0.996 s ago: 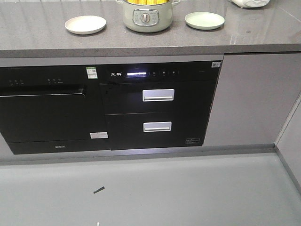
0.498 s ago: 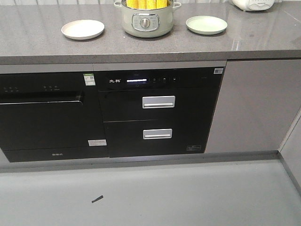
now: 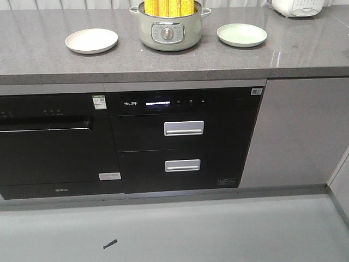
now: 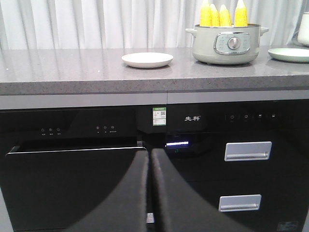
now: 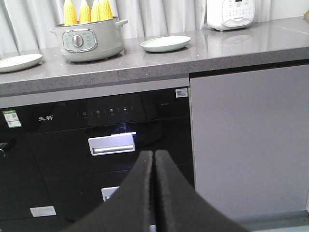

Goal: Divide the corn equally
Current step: 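Drive the base forward toward the counter with the steamer pot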

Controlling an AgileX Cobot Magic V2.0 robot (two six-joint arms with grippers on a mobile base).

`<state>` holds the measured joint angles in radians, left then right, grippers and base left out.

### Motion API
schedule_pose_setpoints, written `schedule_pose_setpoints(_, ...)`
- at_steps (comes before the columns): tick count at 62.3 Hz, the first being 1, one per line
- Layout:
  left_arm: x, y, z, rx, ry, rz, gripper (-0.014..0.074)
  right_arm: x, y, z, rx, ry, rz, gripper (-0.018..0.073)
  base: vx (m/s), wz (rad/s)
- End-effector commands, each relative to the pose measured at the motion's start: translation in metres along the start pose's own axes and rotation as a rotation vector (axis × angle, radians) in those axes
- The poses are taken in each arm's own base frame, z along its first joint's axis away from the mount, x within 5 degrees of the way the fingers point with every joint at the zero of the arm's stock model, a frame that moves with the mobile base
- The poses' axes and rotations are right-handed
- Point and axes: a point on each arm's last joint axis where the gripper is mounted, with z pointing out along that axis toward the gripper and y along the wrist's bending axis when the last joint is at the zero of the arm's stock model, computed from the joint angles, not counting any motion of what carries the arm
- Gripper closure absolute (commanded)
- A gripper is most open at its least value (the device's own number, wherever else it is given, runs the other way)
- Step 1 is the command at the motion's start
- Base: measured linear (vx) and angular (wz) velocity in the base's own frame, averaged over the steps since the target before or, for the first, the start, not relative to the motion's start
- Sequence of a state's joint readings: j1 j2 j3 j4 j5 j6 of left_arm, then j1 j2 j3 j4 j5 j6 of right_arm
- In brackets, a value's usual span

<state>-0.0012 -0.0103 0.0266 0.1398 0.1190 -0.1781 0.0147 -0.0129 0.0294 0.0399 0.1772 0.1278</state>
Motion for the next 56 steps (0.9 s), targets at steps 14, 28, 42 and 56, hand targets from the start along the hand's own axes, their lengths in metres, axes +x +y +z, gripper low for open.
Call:
schedule_pose_setpoints(14, -0.0089, -0.0014, -0.0018, 0.016, -0.094, -0.006, 0.0603, -0.0043, 0.0, 0.0, -0.002, -0.07, -0.012, 0.0561, 0.14, -0.01)
schedule_pose_setpoints(28, -0.0089, -0.0014, -0.0018, 0.016, -0.094, -0.006, 0.0603, -0.0043, 0.0, 0.0, -0.002, -0.07, -0.012, 0.0561, 0.14, -0.01)
schedule_pose_setpoints(42, -0.0089, -0.0014, -0.0018, 0.016, -0.094, -0.006, 0.0603, -0.0043, 0.0001, 0.0, -0.002, -0.07, -0.012, 0.0561, 0.13, -0.01)
schedule_pose_setpoints(56, -0.0089, -0.0014, -0.0018, 0.016, -0.094, -0.006, 0.0603, -0.0043, 0.0001, 0.0, -0.002, -0.07, -0.012, 0.0561, 0.14, 0.0)
